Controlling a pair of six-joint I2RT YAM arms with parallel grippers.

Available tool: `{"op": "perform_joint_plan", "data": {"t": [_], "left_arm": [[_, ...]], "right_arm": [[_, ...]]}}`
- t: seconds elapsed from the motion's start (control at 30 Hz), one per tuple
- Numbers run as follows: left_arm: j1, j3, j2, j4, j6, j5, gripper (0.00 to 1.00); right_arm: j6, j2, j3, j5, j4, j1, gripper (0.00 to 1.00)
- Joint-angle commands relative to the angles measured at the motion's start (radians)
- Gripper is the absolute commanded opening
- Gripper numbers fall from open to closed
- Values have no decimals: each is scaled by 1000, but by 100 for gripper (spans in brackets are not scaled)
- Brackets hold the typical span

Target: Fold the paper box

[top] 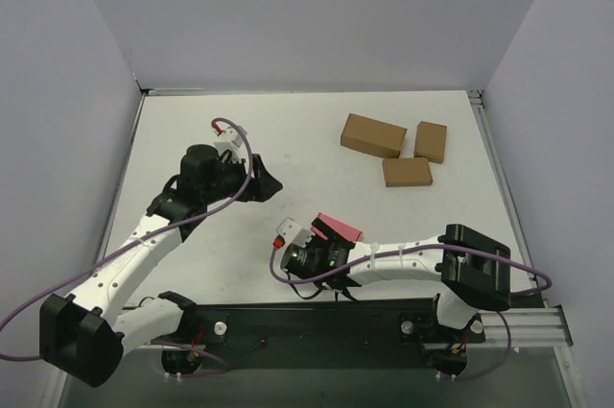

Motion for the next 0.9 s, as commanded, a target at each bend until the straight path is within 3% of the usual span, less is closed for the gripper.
{"op": "perform_joint_plan", "data": {"t": [0.0,0.17,0.37,0.43,0.7,0.87], "left_arm": [[96,84,-41,-126,52,95,86],[180,81,-45,-109,39,170,86],[196,66,-33,-91,43,183,86],[203,61,-26,-88,51,186,86],[220,27,-1,-54,75,192,86],[226,30,5,-53,102,209,86]], "right_arm": [[-20,60,30,155,-47,40,72],[-23,138,47,234,-55,81,67],[0,244,92,340,-112,104,57],[5,267,95,374,-116,108,46],[-11,298,92,406,-123,117,18],[-23,275,106,397,-156,129,5]]}}
